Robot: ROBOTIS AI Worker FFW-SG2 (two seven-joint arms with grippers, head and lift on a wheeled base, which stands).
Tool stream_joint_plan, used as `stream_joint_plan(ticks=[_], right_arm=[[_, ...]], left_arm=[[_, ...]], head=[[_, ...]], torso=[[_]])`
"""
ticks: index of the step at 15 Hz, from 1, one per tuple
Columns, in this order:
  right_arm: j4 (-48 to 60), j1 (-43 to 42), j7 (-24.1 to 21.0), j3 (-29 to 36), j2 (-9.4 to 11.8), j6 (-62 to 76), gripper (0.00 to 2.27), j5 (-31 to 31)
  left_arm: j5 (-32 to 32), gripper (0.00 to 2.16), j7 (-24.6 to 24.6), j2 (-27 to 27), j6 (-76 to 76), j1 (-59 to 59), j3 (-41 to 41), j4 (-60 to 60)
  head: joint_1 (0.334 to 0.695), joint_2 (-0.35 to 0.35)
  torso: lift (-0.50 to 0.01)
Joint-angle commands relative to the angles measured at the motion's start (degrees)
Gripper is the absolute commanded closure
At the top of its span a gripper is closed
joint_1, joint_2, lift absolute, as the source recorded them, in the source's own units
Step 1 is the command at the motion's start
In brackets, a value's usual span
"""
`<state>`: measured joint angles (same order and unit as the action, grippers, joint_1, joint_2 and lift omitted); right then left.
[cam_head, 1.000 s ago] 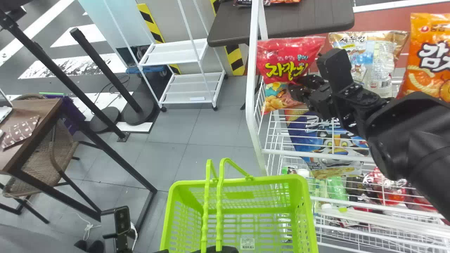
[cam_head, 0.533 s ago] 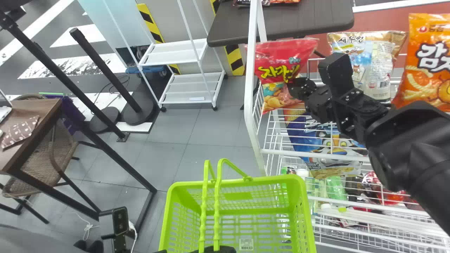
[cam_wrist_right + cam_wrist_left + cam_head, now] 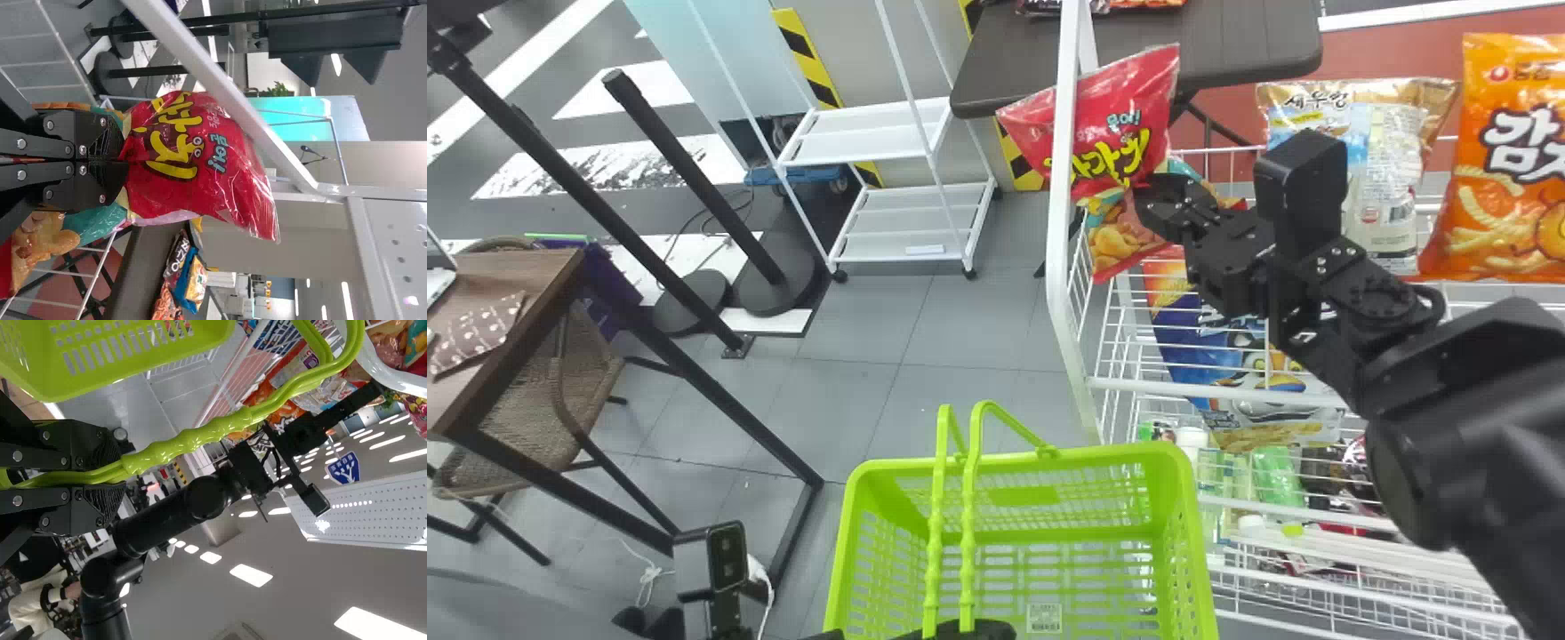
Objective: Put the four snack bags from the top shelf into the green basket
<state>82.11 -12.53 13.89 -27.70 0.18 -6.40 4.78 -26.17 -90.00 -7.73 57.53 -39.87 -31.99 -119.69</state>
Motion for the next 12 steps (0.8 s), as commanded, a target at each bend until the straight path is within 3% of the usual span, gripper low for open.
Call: stream_joint_plan(ticks=[1,9,12], right_arm=[[6.2,4.6,0.0,1.6,-0.2,-2.4,2.25,-2.3],[36.8,31.8,-1.2,8.4,-0.2,-8.9,2.25,-10.8],[45.9,40.7,-1.1,8.5,3.5,-14.1,2.25,-10.4]], left_arm=[[-0.1,2.15,-0.6,-0.3,-0.1,0.2,0.0,0.2],[-0.1,2.15,-0.6,-0.3,0.1,1.0,-0.6,0.2],[0.1,2.15,-0.6,0.0,0.1,1.3,-0.5,0.2]], head=[[0.695,0.35],[0.695,0.35],[0.695,0.35]], torso=[[0.0],[0.0],[0.0]])
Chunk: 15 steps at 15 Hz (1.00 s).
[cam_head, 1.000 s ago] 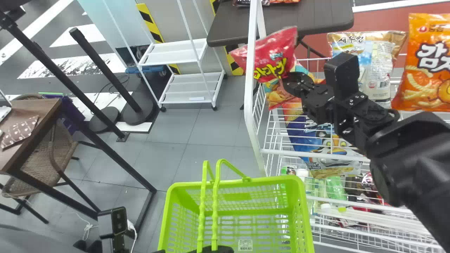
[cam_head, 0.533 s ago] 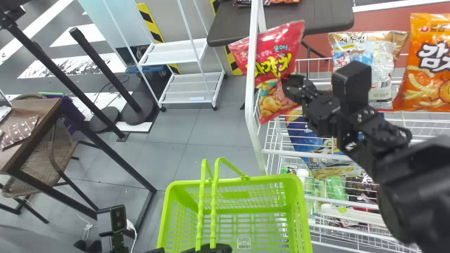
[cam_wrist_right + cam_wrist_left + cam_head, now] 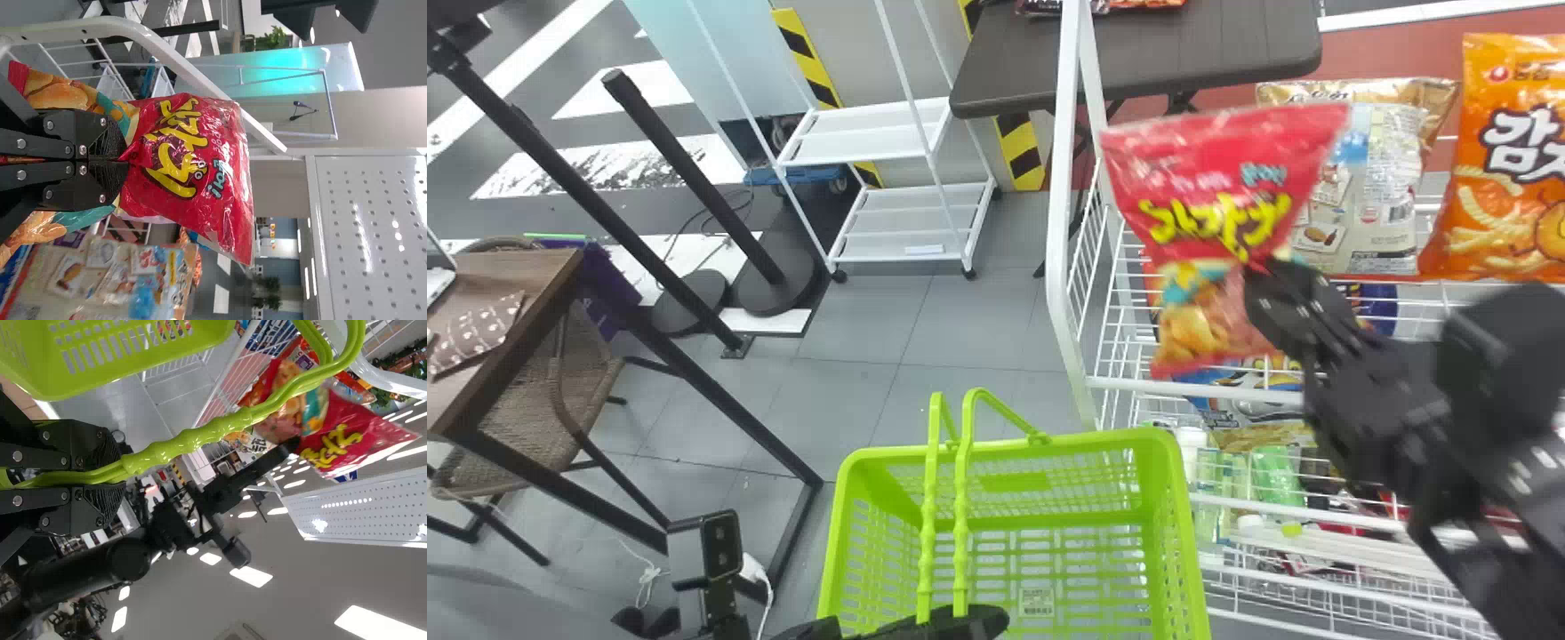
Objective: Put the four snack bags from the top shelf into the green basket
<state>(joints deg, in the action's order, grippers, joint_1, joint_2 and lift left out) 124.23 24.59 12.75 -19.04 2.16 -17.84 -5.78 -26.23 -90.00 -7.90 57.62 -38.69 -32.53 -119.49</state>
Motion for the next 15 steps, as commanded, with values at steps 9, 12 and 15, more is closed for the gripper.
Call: stream_joint_plan(ticks=[9,12,15], right_arm=[[11.5,7.9,2.6,-9.3,8.1,-25.5,2.25,6.6],[7.5,4.5,1.8,-13.9,7.9,-30.5,2.25,7.0],[0.4,-3.3,-1.2,-19.4,6.8,-32.6,2.25,7.9]], left_arm=[[0.4,2.15,-0.6,0.8,0.0,0.3,0.9,0.8],[0.4,2.15,-0.6,0.7,0.0,0.4,1.5,0.6],[0.4,2.15,-0.6,0.7,0.4,0.4,1.9,0.3]], head=[[0.695,0.35],[0.695,0.35],[0.695,0.35]], torso=[[0.0],[0.0],[0.0]])
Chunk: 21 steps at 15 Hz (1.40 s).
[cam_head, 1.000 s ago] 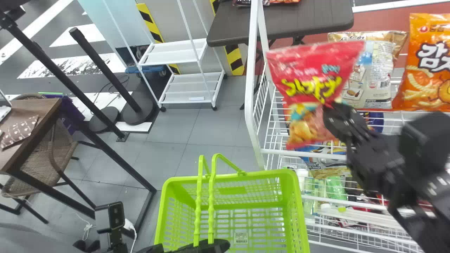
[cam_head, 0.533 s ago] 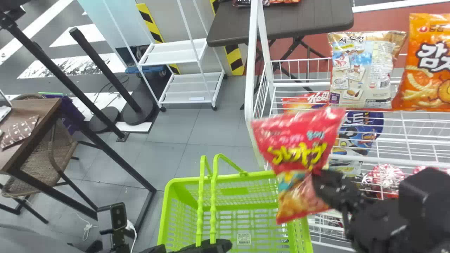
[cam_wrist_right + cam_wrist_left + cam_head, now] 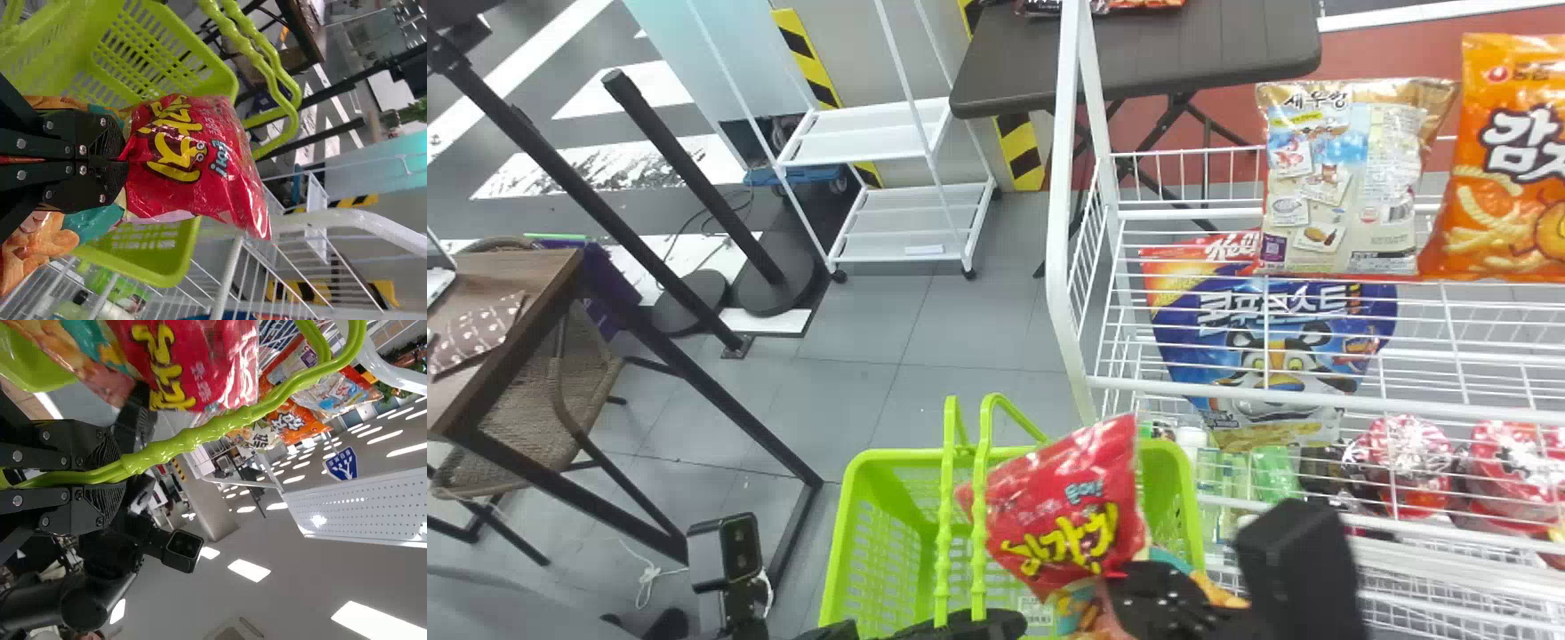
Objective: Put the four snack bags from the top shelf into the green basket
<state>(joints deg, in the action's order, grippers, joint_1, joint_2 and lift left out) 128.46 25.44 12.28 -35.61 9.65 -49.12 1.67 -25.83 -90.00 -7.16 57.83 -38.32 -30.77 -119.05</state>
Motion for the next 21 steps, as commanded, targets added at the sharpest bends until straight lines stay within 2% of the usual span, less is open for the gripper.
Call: stream_joint_plan(ticks=[1,4,6,8,9,10,12,16,18,21], right_arm=[[-7.6,-7.5,-1.6,-4.7,-1.8,-1.6,2.25,0.7],[-17.6,-15.1,-2.1,-7.9,-6.1,-2.5,2.25,2.4],[-22.8,-19.0,-2.1,-9.7,-8.2,-2.5,2.25,3.3],[-25.6,-21.7,-1.9,-11.3,-8.9,-2.7,2.25,6.3],[-25.9,-22.3,-1.8,-11.9,-8.9,-3.1,2.09,8.3],[-25.9,-22.0,-1.4,-12.0,-8.7,-3.1,1.65,9.7],[-25.8,-21.5,-0.9,-11.9,-8.1,-2.9,0.0,10.6],[-18.3,-18.3,-0.7,-7.7,-4.2,-6.4,0.05,10.1],[-11.0,-14.3,1.7,-1.5,-1.9,-8.1,0.05,10.4],[0.8,-7.9,3.8,11.3,-0.7,-10.6,0.05,8.9]], left_arm=[[0.0,2.15,-0.6,0.0,0.8,0.0,0.3,-0.2],[-0.2,2.15,-0.6,-0.1,1.2,-0.3,0.4,-0.4],[-0.2,2.15,-0.6,-0.1,1.2,-0.4,0.3,-0.4],[-0.2,2.15,-0.6,-0.1,1.2,-0.4,0.4,-0.4],[-0.2,2.15,-0.6,-0.1,1.2,-0.4,0.4,-0.4],[-0.2,2.15,-0.6,-0.1,1.2,-0.4,0.4,-0.4],[-0.2,2.15,-0.6,-0.1,1.2,-0.3,0.4,-0.3],[-0.2,2.15,-0.6,-0.2,1.2,-0.2,0.3,-0.2],[-0.2,2.15,-0.6,-0.3,1.2,-0.1,0.3,0.0],[-0.2,2.15,-0.6,-0.5,1.2,-0.1,0.3,0.0]], head=[[0.695,0.35],[0.695,0.35],[0.695,0.35],[0.695,0.35],[0.695,0.35],[0.695,0.35],[0.695,0.35],[0.695,0.35],[0.695,0.35],[0.695,0.35]], torso=[[0.0],[0.0],[0.0],[0.0],[0.0],[0.0],[0.0],[0.0],[0.0],[0.0]])
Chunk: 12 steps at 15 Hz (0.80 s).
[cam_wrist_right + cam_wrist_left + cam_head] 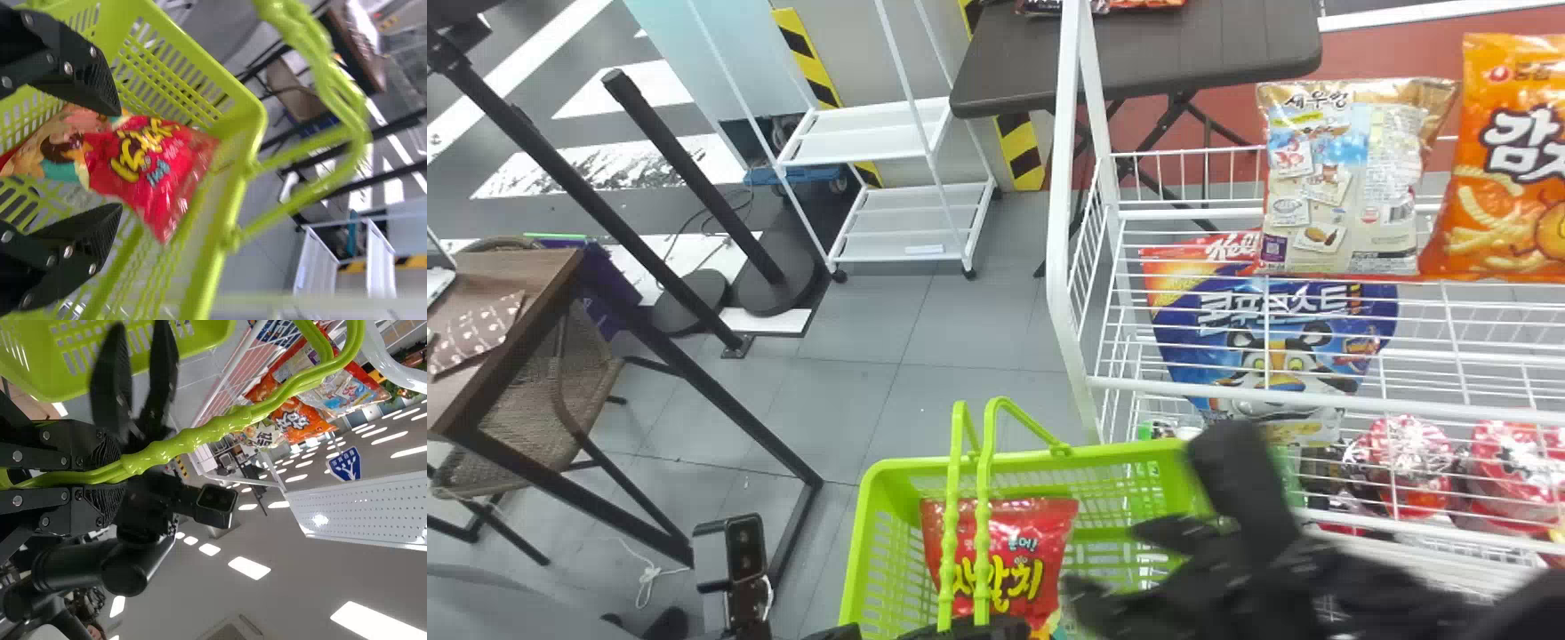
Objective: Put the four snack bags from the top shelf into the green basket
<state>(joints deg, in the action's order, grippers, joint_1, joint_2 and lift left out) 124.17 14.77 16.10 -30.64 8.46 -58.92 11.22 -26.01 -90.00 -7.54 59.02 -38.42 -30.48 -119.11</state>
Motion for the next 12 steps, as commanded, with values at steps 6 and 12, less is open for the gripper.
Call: stream_joint_plan(ticks=[6,12], right_arm=[[-6.0,-7.3,-6.5,14.7,-0.5,13.1,0.06,-8.8],[-27.0,-19.3,-12.4,15.2,-2.9,30.8,0.07,-9.6]], left_arm=[[-0.1,2.15,-0.6,-0.1,0.0,0.2,0.7,-0.2],[-0.4,2.15,-0.6,-0.4,0.0,0.1,0.7,0.1]], head=[[0.695,0.345],[0.695,0.173]], torso=[[0.0],[0.0]])
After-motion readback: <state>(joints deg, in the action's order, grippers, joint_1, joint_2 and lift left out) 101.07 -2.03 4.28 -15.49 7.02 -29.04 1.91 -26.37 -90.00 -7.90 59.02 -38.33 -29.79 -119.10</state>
